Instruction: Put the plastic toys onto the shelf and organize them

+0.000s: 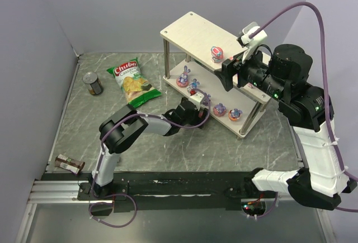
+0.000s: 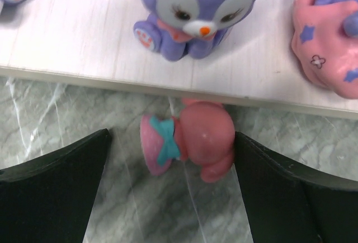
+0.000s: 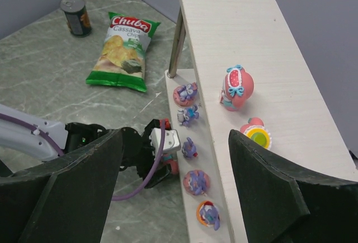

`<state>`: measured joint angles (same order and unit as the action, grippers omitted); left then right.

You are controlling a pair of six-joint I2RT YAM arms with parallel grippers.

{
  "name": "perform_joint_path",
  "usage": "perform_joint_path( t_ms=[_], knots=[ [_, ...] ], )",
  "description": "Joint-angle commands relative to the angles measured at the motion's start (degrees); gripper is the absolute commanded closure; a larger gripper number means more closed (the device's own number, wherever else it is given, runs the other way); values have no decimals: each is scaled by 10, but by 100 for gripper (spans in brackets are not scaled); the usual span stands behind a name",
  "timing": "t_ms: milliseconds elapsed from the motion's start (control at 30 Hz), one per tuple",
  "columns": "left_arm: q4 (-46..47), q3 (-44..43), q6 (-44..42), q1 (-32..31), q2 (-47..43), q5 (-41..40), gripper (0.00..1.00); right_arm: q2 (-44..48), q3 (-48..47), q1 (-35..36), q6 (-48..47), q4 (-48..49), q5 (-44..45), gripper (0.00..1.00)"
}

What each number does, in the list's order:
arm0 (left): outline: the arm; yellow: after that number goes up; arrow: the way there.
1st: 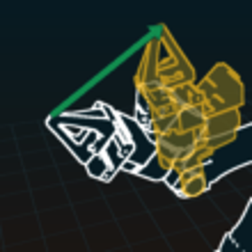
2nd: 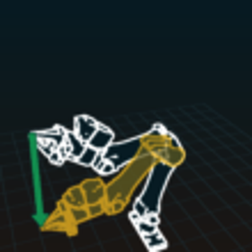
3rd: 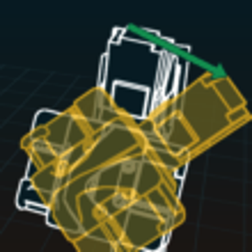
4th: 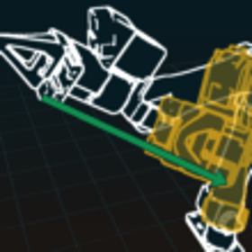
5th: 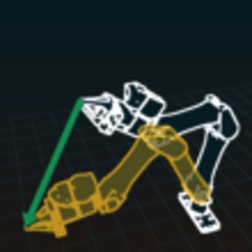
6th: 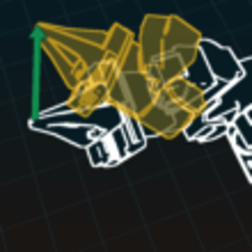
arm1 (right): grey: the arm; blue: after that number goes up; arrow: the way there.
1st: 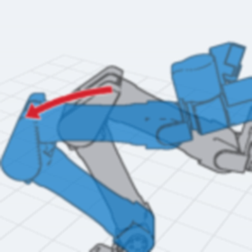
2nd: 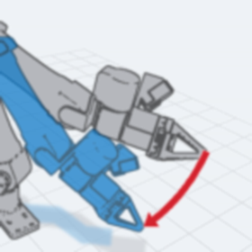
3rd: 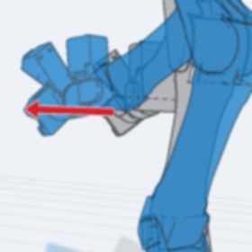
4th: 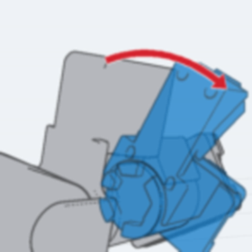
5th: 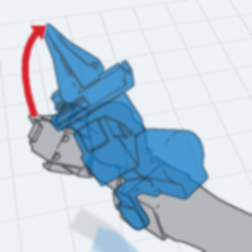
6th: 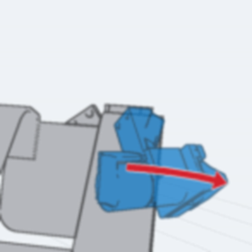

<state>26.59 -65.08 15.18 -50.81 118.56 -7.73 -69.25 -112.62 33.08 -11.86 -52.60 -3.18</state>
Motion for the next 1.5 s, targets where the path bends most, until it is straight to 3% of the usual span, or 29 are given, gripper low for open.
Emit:
perform_joint_path(
  t_ms=[0,100,200,433,633,833,933,1033,1233,1367,1467],
  knots=[
    [51,-20,-20,-2,15,-1,3,1,-24,2,-9,-10,19,17],
    [52,-20,-19,-2,19,12,2,-1,-23,3,-12,-10,26,17],
    [55,-20,-17,-2,23,13,12,-2,-20,2,-14,-8,27,17],
    [52,-8,-11,-2,12,16,60,-5,-18,2,-15,-2,31,17],
    [86,73,13,-3,-58,70,71,1,-7,3,-10,11,21,17],
    [28,152,41,1,-184,168,76,9,15,3,-11,24,-41,17],
    [-35,163,77,24,-263,310,76,19,47,2,-26,47,-79,16],
    [-84,155,137,61,-339,448,77,29,72,3,-50,74,-116,16],
    [-220,45,218,116,-453,582,80,43,99,2,-105,128,-236,16],
    [-194,16,333,141,-501,619,80,54,93,2,-147,161,-353,15],
    [-154,19,477,164,-525,648,82,64,97,2,-170,189,-442,15]
  ],
)
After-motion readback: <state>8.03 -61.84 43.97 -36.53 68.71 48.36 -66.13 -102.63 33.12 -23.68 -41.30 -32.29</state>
